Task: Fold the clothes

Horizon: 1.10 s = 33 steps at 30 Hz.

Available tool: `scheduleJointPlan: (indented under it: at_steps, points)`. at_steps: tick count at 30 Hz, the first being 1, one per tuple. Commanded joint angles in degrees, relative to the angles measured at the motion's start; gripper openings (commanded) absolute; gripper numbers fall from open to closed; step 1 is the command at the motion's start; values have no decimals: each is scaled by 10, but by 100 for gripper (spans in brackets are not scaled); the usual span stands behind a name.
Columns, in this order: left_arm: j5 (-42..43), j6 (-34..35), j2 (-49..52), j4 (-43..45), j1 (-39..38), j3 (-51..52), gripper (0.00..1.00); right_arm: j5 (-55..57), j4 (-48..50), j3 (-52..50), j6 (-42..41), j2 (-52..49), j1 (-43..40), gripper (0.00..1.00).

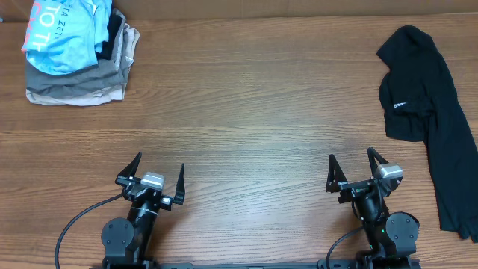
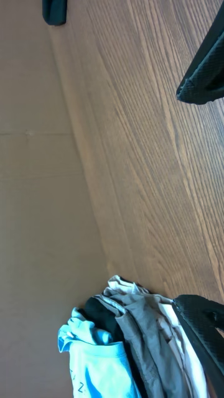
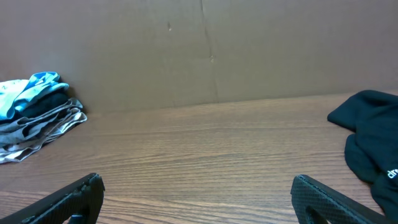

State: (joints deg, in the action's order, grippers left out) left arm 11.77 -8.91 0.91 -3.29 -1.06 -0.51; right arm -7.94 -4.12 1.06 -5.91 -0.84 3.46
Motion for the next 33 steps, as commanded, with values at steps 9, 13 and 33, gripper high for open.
scheduleJointPlan:
  at_steps: [9,13,33]
  points:
    - [-1,3,-6,5,4,2,100,3,2,-6,1,7,2,100]
    - [-1,3,-6,5,4,2,100,4,2,-6,1,7,2,100]
    - [47,53,4,14,4,-51,100,-26,33,20,-2,7,2,100]
